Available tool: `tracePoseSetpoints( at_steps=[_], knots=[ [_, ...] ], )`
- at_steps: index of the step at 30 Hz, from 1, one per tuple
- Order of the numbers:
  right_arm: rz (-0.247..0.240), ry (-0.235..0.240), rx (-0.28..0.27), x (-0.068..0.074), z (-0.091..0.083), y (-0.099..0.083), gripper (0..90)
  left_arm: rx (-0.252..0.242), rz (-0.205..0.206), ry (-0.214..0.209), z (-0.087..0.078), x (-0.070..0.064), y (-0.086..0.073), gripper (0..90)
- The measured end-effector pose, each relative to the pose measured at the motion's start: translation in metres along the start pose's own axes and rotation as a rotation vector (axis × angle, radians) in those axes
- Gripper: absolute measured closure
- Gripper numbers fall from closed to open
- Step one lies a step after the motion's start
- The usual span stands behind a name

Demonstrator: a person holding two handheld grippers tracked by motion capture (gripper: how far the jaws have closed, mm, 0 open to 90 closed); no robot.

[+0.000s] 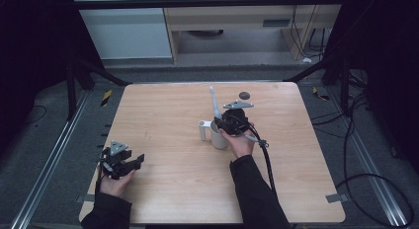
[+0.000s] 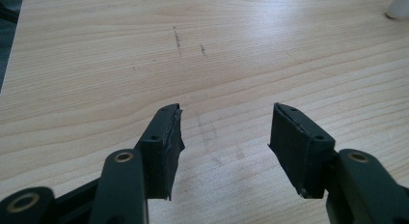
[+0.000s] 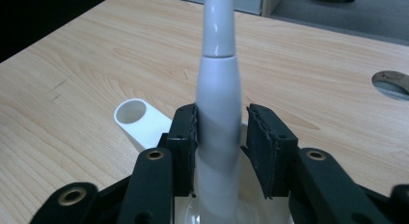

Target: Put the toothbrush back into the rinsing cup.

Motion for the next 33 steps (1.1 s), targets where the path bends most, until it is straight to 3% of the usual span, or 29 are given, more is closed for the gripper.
tracePoseSetpoints(
  at_steps=[6,10,15,18,23,26,33],
  knots=[
    [-0.022,-0.002,-0.039,0.005,-0.014,0.003,57.1,-0.004,0.001,0.001,-0.001,0.000,0.000,44.1],
    [-0.036,0.012,-0.083,0.008,-0.034,0.005,49.7,-0.005,-0.001,-0.002,-0.002,-0.001,0.000,44.1],
    [-0.061,0.007,-0.100,0.007,-0.058,-0.002,39.7,-0.011,-0.007,-0.016,-0.002,-0.001,0.001,44.0],
    [-0.058,0.029,-0.116,0.005,-0.072,-0.013,36.3,-0.010,-0.004,-0.021,-0.002,-0.002,0.001,44.1],
    [-0.055,0.008,-0.103,-0.005,-0.085,-0.032,33.0,-0.016,-0.002,-0.033,-0.003,-0.004,0.002,46.2],
    [-0.049,-0.022,-0.082,-0.020,-0.098,-0.058,31.4,-0.016,0.001,-0.042,-0.003,-0.005,0.002,47.9],
    [-0.029,-0.052,-0.043,-0.040,-0.106,-0.096,30.4,-0.009,0.009,-0.053,-0.003,-0.007,0.002,53.1]
  ],
)
Point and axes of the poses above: each handheld gripper's, and its own axes: z roughly forward along the jaws, y roughly out of its top, x roughly to its left, the point moved 7 cm from there along z, roughly forward along the jaws, and after that the axes turned 14 degrees about x, right-handed, at the moved point
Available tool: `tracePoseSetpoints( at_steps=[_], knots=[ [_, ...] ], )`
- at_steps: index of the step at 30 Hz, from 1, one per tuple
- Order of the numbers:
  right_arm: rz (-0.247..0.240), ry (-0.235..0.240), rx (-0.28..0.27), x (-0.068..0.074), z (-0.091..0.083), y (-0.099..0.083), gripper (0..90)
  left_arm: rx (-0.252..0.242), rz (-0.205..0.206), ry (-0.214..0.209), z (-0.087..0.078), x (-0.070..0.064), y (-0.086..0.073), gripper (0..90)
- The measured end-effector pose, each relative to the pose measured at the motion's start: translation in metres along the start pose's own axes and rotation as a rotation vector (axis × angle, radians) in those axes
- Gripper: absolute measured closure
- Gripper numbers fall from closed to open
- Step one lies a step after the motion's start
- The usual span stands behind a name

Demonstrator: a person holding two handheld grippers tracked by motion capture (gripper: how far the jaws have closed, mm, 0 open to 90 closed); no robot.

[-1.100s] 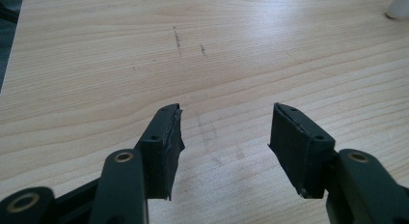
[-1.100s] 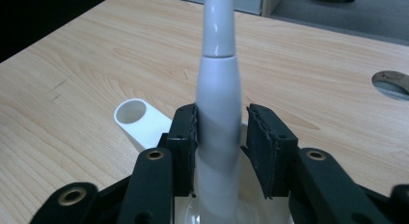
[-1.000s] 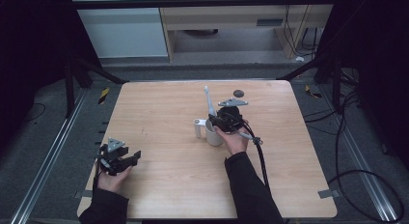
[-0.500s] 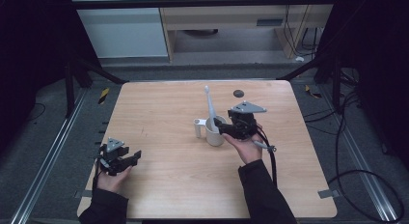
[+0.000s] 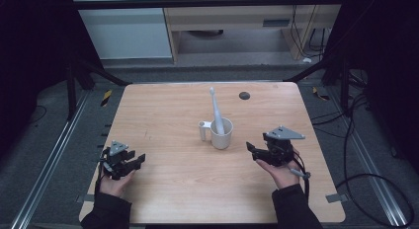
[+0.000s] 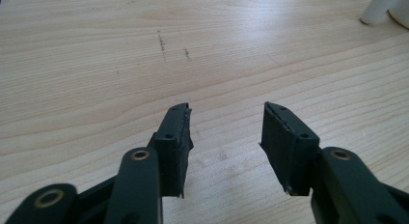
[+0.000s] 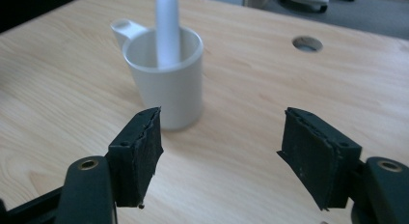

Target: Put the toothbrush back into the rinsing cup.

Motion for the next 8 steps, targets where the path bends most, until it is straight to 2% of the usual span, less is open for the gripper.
tracePoseSetpoints(
  at_steps=[3,4,5,8],
  knots=[
    [0.017,-0.017,0.019,-0.011,-0.002,-0.018,29.8,0.007,0.004,-0.003,0.001,-0.001,-0.001,54.8],
    [0.036,-0.025,0.030,-0.018,-0.003,-0.028,29.6,0.009,0.005,-0.002,0.001,-0.001,-0.001,54.7],
    [0.036,-0.025,0.030,-0.018,-0.003,-0.028,29.6,0.010,0.006,-0.001,0.001,-0.001,-0.001,54.7],
    [0.048,-0.050,0.051,-0.029,-0.004,-0.044,28.9,0.013,0.008,0.005,0.001,0.000,-0.002,53.5]
  ],
)
Point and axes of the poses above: each handheld gripper's, and its own axes: z roughly forward along the jaws, y roughly out of its top, x roughly to its left, the point moved 7 cm from there along z, roughly forward along the jaws, and after that the axes turned 14 degrees about x, right-handed, at the moved point
